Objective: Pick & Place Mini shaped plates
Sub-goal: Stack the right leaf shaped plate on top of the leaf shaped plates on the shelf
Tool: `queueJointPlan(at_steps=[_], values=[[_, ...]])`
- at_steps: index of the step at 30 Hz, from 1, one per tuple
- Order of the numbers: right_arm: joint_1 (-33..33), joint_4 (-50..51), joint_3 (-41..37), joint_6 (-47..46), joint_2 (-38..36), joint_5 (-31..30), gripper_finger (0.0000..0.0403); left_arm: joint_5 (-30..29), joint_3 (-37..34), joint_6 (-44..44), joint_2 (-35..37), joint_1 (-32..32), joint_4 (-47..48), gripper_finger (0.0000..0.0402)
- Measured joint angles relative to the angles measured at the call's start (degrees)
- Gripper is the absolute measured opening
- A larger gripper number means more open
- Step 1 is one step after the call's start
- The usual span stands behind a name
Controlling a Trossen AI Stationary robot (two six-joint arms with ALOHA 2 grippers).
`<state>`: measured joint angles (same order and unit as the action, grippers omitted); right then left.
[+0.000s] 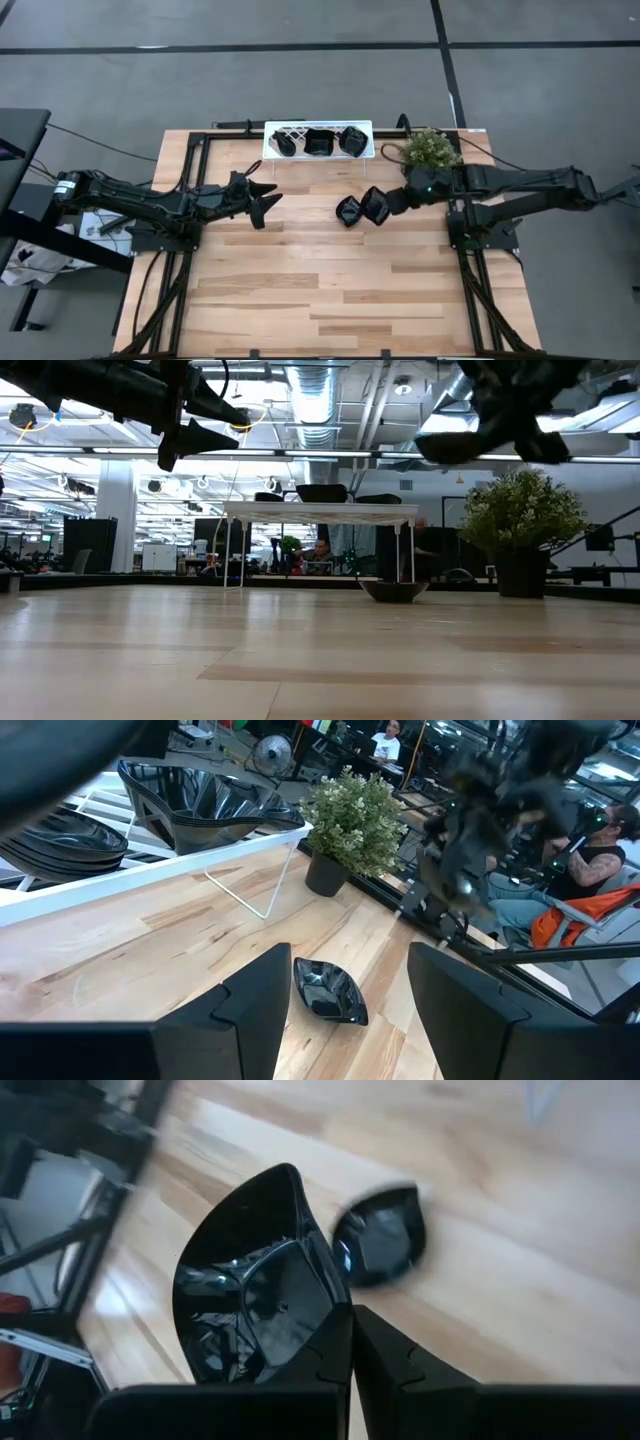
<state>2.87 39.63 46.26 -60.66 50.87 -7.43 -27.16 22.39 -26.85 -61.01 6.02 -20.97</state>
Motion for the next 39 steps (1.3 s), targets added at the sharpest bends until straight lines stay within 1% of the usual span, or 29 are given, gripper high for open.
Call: queueJointPlan(at_steps=[5, 10, 15, 17, 20, 26, 28, 30, 32, 35, 39], values=[[3.4, 0.0, 4.5, 7.7, 0.0, -0.1, 0.0000, 0.0, 0.0, 0.0, 0.0, 0.0, 0.0, 0.0204], [8.4, -0.1, 7.7, 14.5, 0.1, 0.1, 0.0000, 0.0, 0.0, 0.0, 0.0, 0.0, -0.1, 0.0204], [13.7, -0.3, 10.7, 20.7, 2.2, 3.8, 0.0000, 0.0, 0.0, 0.0, 0.0, 0.0, -0.1, 0.0204], [15.7, -1.0, 12.2, 23.7, 4.0, 5.7, 0.0000, 0.0, 0.0, 0.0, 0.0, 0.0, -0.1, 0.0204], [18.5, -1.2, 14.7, 27.7, 7.3, 6.7, 0.0000, 0.0, 0.0, 0.0, 0.0, 0.0, -0.1, 0.0204], [24.5, -1.1, 22.3, 35.0, 14.4, 10.6, 0.0000, 0.0, 0.0, -0.1, 0.0, 0.0, -0.5, 0.0204], [26.4, -0.8, 24.9, 37.6, 16.9, 12.2, 0.0000, 0.0, 0.0, -1.7, 0.0, 0.0, -0.7, 0.0204], [28.1, 0.3, 27.4, 39.2, 19.3, 12.5, 0.0000, 0.0, 0.0, -4.3, 0.0, 0.0, -1.3, 0.0204], [29.8, 1.9, 29.9, 41.0, 21.7, 12.7, 0.0000, 0.0, 0.0, -4.9, 0.6, 0.0, -1.1, 0.0204], [32.2, 3.4, 32.4, 43.1, 24.7, 14.0, 0.0000, 0.3, 0.0, -1.6, 2.7, 0.0, -1.0, 0.0204], [35.3, 3.3, 34.4, 44.9, 28.2, 17.9, 0.0000, 2.9, 0.0, 5.0, 8.0, -0.1, -0.9, 0.0204]])
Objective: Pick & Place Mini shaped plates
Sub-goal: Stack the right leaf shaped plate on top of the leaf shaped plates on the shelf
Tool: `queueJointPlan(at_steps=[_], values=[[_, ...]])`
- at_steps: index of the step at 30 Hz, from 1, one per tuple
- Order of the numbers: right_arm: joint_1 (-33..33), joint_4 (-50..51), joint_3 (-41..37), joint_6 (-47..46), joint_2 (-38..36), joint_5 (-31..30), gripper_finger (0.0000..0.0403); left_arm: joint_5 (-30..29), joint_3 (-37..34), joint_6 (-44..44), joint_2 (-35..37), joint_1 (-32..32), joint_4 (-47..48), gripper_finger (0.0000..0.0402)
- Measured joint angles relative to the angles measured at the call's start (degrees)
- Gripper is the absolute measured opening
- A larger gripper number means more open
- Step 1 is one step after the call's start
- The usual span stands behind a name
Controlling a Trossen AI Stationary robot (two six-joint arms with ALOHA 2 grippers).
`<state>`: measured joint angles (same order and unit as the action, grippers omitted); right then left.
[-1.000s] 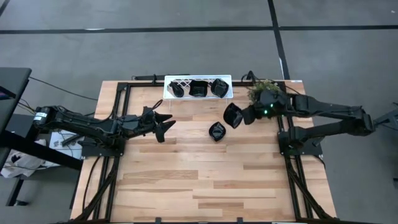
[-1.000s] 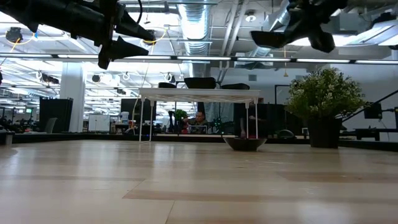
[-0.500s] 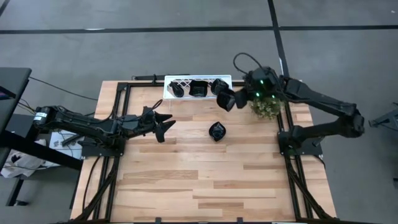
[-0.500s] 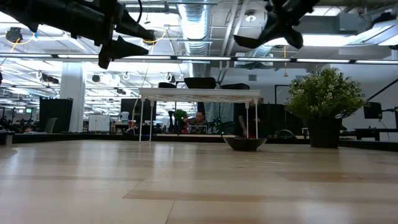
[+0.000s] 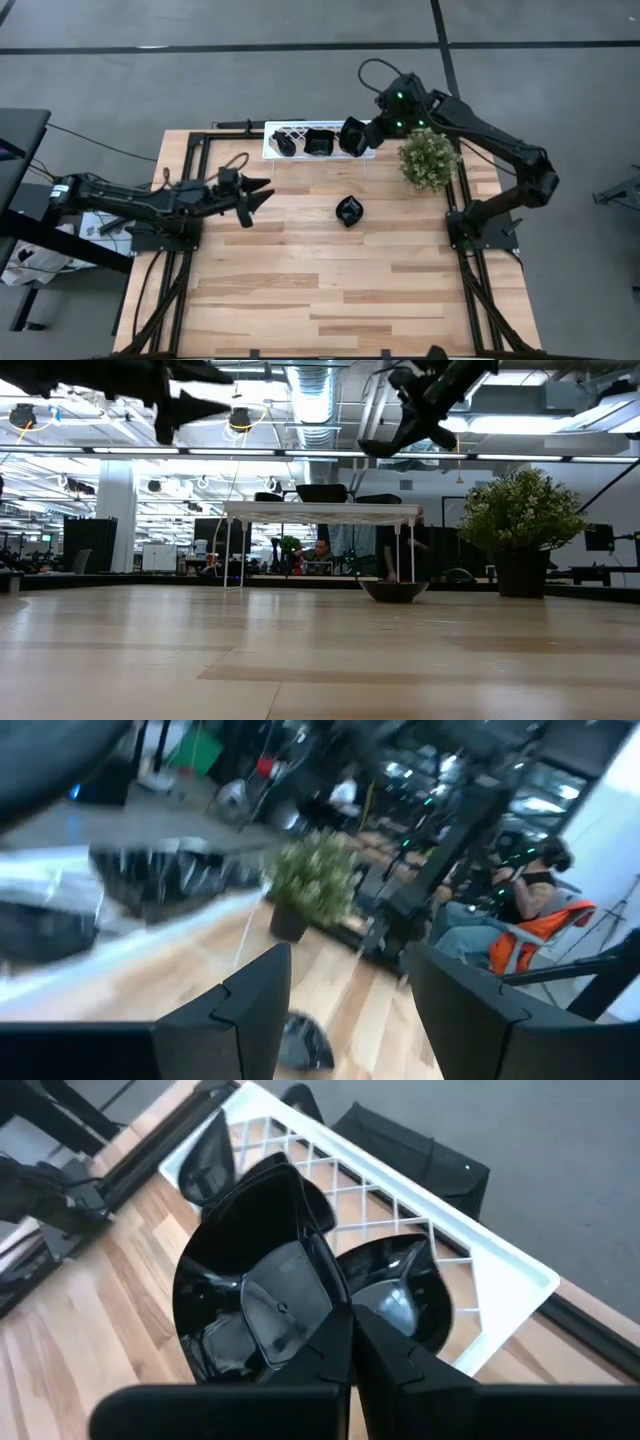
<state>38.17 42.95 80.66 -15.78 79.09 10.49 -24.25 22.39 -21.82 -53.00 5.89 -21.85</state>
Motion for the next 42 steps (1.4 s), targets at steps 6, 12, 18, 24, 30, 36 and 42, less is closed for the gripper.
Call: queueJointPlan(at_steps=[6, 12, 18, 24, 30, 36, 42], values=[[2.8, 0.0, 1.8, 2.6, 5.0, 4.1, 0.0000, 0.6, 0.0, 5.3, 7.6, -0.3, 3.8, 0.0204], [5.5, 0.0, 3.3, 2.0, 8.6, 8.2, 0.0000, 4.7, 0.0, 5.1, 11.6, -1.3, 11.4, 0.0204], [7.6, 3.4, 3.3, 0.8, 9.4, 9.0, 0.0000, 5.3, -0.3, 6.4, 11.6, -1.2, 11.4, 0.0204], [7.8, 4.3, 3.3, -0.7, 9.3, 8.2, 0.0000, 5.3, -4.5, 4.8, 12.9, -1.2, 11.0, 0.0204], [7.5, 4.3, 3.2, -0.8, 9.4, 6.5, 0.0000, 5.8, -6.7, 3.6, 16.3, -1.2, 9.8, 0.0204], [6.9, 3.3, 2.8, -0.8, 11.4, 5.4, 0.0000, 5.8, -7.8, 4.9, 20.0, -1.2, 9.7, 0.0204], [7.0, 3.2, 2.9, -1.7, 12.2, 5.2, 0.0000, 5.8, -8.4, 4.9, 21.1, -1.2, 9.8, 0.0204]])
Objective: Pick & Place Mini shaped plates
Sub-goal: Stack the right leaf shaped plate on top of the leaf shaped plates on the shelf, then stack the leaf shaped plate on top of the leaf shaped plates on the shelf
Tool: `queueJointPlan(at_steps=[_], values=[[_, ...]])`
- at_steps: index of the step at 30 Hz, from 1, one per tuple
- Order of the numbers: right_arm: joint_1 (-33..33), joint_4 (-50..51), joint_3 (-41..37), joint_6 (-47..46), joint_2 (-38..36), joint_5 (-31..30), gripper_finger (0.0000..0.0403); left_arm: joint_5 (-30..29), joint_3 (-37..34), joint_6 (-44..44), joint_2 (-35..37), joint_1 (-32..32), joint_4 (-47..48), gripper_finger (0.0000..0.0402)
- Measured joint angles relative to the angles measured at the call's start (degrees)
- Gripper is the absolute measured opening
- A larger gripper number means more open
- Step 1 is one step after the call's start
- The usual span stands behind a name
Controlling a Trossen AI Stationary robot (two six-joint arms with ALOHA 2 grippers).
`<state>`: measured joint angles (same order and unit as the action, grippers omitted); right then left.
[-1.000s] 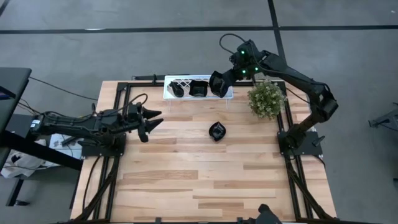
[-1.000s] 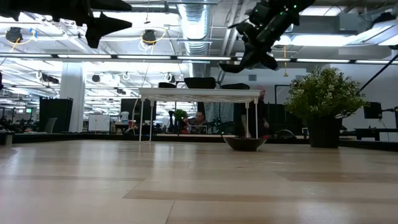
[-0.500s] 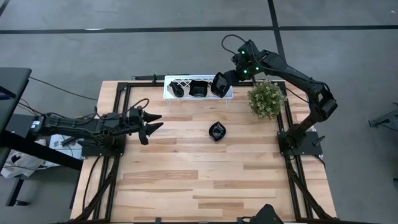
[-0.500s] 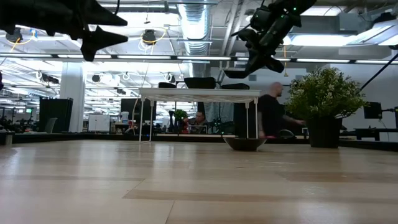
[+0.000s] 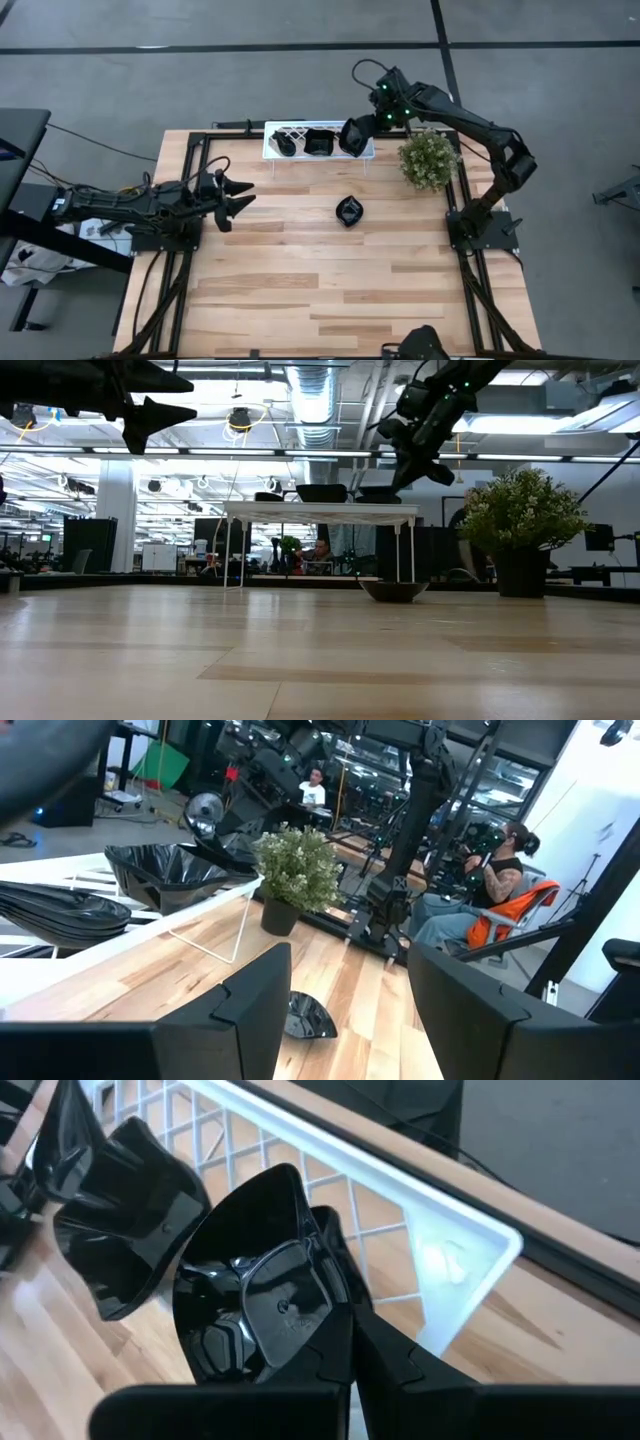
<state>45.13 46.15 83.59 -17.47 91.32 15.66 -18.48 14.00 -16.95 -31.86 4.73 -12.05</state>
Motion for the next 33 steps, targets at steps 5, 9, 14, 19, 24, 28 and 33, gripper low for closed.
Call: queueJointPlan(at_steps=[5, 9, 14, 19, 24, 28, 33], values=[[0.0, 0.2, 0.0, 0.0, -0.1, -2.1, 0.0000, 0.0, 0.0, 0.0, 0.0, 0.0, 0.0, 0.0204], [-0.2, 0.1, 0.0, -0.2, -0.1, -2.8, 0.0000, -0.1, 0.0, 0.0, 0.0, 0.0, 0.0, 0.0204], [-0.9, 0.1, 0.0, 0.0, -0.1, -5.0, 0.0001, -0.1, 0.0, 0.0, 0.0, 0.0, 0.0, 0.0204], [-1.0, -0.3, 0.0, 0.0, -0.1, -5.2, 0.0015, 0.0, 0.0, 0.0, 0.0, 0.0, -0.4, 0.0204], [-1.0, -0.5, 0.0, 0.0, -0.1, -5.3, 0.0031, 0.5, 0.0, 0.0, 0.0, 0.0, -0.8, 0.0204], [-1.0, -0.5, 0.0, 0.0, -0.1, -5.2, 0.0044, 0.5, 0.0, 0.0, 0.0, 0.0, -0.9, 0.0204], [-1.0, -0.4, 0.0, 0.1, -0.1, -5.2, 0.0060, 0.6, 0.0, 0.0, 0.0, 0.0, -0.9, 0.0204]])
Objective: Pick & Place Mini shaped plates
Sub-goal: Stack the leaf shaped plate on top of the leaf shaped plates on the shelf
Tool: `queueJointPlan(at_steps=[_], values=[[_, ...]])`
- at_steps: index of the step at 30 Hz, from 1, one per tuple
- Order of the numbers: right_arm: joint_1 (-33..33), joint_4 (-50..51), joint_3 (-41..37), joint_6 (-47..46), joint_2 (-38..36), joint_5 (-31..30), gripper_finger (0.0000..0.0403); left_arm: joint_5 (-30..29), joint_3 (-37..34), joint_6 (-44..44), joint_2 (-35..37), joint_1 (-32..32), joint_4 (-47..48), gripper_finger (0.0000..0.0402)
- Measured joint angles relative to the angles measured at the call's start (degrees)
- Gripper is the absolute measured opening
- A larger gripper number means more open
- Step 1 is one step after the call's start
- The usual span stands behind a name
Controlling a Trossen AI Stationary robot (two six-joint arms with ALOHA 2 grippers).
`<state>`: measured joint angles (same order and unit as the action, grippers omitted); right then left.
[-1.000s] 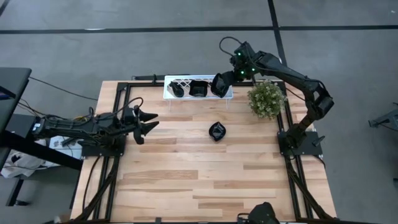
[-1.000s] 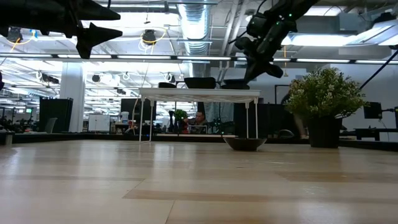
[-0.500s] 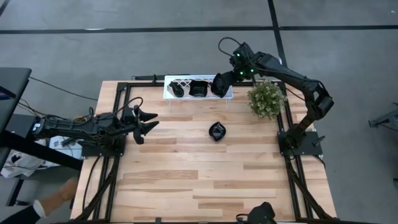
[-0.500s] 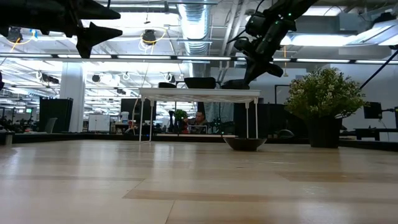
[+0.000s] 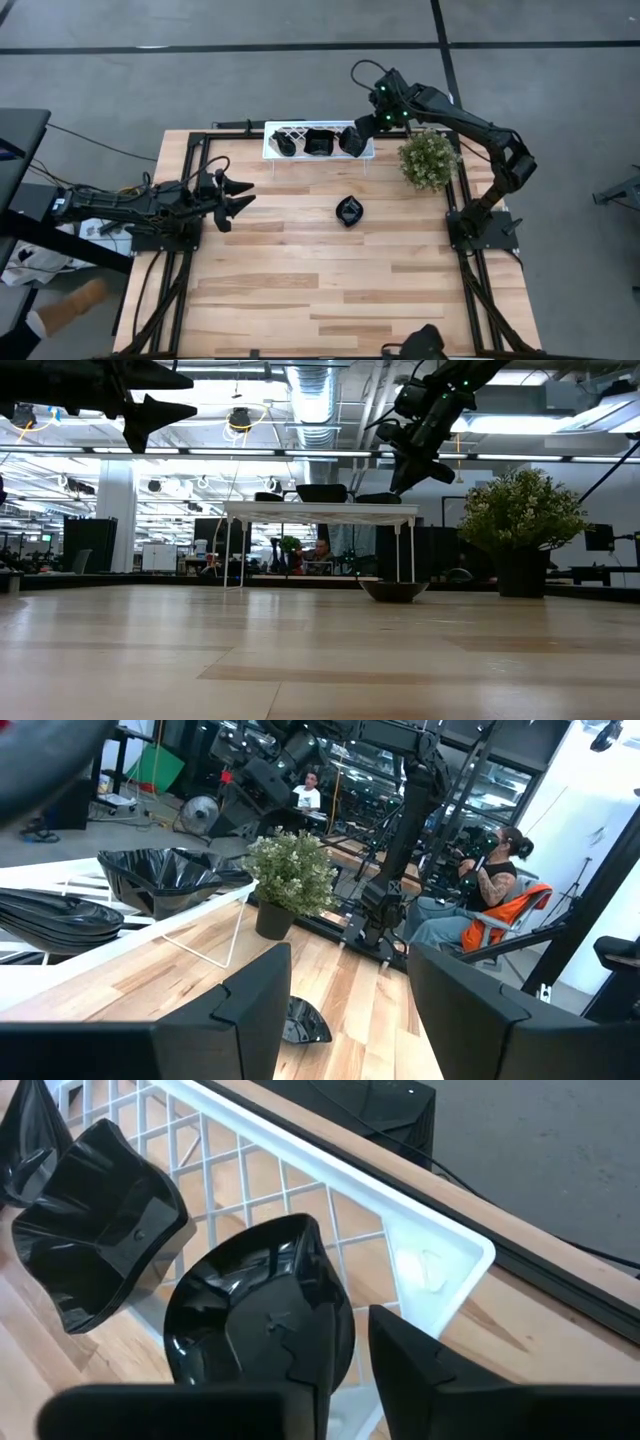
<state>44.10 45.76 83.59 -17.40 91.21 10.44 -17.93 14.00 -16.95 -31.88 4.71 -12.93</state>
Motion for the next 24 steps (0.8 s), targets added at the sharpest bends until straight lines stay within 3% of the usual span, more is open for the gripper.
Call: queueJointPlan(at_steps=[11, 18, 24], values=[[-1.2, 6.7, 3.8, 3.5, -4.8, 1.5, 0.0064, 0.7, 0.0, 0.0, 0.0, 0.0, 0.0, 0.0204], [-10.7, 13.2, 3.8, 1.4, -11.8, 1.6, 0.0057, 1.0, 0.0, 0.1, 0.0, 0.0, 0.0, 0.0204], [-21.3, 16.2, 2.3, -5.8, -14.4, 1.4, 0.0056, 1.0, 0.0, 0.2, 0.0, 0.0, 0.0, 0.0204]])
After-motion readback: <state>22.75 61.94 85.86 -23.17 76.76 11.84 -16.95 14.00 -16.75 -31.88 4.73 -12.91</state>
